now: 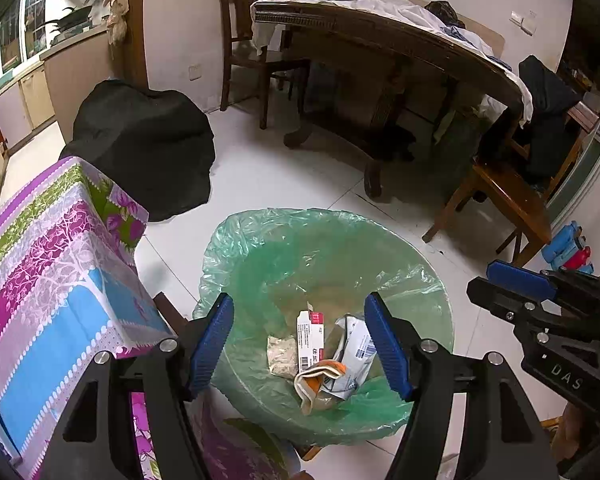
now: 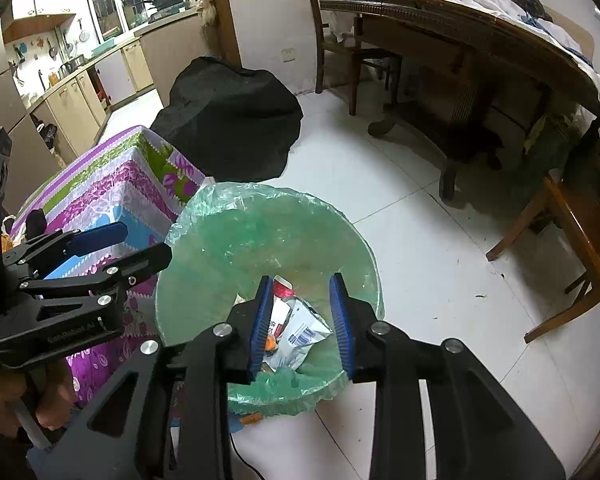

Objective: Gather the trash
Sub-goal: 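Open both tools to drop the bag and packet into the bin, then grasp the white cloth with the left tool while the right tool grasps the blue medicine box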

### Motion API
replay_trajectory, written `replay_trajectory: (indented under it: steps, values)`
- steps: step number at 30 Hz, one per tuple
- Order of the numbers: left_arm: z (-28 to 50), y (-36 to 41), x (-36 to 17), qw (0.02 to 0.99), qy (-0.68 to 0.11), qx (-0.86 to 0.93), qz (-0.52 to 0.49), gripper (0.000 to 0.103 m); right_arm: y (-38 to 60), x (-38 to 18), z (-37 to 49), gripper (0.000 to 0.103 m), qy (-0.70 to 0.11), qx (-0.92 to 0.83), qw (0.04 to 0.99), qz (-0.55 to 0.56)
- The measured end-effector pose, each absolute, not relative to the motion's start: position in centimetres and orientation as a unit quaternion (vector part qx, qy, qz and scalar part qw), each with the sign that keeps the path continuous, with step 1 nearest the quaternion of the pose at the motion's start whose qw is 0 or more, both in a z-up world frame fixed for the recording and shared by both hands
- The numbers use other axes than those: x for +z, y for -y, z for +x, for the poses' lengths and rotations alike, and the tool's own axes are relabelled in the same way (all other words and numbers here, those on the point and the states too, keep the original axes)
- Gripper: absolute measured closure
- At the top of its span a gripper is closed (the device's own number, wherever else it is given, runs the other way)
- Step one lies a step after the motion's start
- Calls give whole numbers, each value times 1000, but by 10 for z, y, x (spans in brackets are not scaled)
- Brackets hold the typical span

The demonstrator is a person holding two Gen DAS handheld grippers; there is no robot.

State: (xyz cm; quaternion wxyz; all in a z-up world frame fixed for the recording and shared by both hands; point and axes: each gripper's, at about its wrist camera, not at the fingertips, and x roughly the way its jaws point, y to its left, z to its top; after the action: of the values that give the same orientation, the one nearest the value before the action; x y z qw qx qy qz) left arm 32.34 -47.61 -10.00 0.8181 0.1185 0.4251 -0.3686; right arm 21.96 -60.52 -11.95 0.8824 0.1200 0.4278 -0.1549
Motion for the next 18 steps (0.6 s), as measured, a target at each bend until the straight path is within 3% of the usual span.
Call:
replay_trajectory:
  steps: [11,14,18]
  values:
    - [318,464,-98,820,-424,-365,118,35,599,-120,212,67,-422,-156,885,120]
    - [314,454,-95,824,-417,-364,120,35,594,-116,206,58,-413,-161,889,115]
    - [306,430,-91,830,-405,-363,124,35,577,-109,192,38,-379,-161,905,107]
